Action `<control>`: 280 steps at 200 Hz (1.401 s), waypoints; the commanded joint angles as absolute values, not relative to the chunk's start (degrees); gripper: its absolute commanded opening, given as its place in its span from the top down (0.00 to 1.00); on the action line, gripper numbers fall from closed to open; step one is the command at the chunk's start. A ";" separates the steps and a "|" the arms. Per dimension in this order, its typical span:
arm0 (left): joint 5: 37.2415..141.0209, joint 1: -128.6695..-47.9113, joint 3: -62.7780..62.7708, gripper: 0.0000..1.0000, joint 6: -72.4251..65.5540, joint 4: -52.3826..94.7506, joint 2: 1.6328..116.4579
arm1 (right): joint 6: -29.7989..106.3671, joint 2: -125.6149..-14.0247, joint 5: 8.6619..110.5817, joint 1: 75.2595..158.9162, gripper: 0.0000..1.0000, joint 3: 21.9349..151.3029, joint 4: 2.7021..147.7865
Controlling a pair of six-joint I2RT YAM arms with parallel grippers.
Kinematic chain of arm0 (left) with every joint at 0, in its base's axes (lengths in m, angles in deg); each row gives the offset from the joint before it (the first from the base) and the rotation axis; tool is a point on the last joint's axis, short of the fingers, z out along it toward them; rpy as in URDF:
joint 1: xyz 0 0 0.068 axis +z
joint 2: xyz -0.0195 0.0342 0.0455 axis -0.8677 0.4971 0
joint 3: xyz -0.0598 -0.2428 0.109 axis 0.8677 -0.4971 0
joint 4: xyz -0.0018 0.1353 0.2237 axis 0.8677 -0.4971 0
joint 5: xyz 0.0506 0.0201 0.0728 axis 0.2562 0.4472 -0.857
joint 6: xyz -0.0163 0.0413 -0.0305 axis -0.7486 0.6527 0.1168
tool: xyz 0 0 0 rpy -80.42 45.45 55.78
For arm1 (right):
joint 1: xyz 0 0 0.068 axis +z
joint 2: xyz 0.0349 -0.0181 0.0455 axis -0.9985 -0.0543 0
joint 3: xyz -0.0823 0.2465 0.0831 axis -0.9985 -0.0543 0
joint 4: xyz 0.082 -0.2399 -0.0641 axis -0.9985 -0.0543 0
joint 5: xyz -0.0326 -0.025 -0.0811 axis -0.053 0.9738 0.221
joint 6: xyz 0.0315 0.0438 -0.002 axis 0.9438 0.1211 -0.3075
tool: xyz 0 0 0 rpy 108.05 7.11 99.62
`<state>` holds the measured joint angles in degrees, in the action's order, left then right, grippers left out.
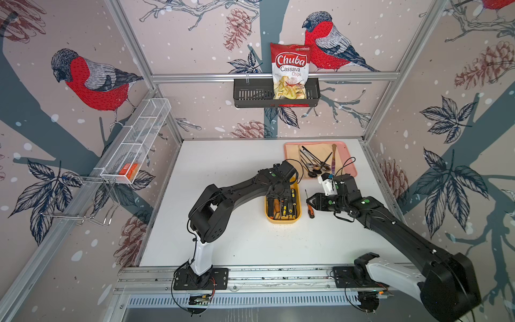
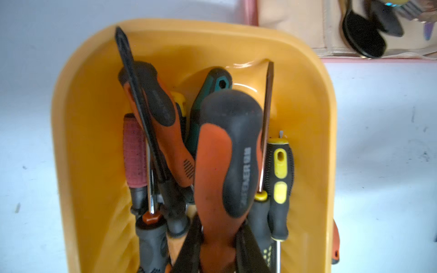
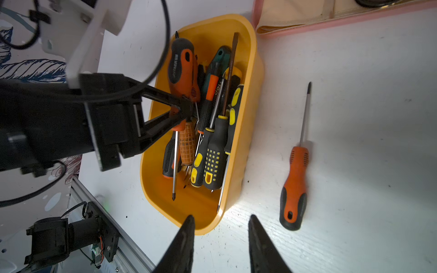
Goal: Take out the screwdriver from the storage box
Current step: Pick up the screwdriver from the storage box, then place the screwdriver at the center of the board.
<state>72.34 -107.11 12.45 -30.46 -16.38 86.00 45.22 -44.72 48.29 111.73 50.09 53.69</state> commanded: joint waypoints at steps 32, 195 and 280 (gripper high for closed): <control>72.57 -105.49 9.50 0.89 -26.58 -18.91 79.10 | 47.64 -46.83 47.61 112.67 0.62 51.14 57.72; 78.82 -88.88 -12.47 0.89 -17.30 -12.49 65.21 | 56.90 -59.14 56.17 127.41 0.63 58.08 64.52; 81.99 -84.78 -15.43 0.89 -14.68 -7.10 71.54 | 60.18 -60.50 59.92 130.43 0.63 58.18 65.21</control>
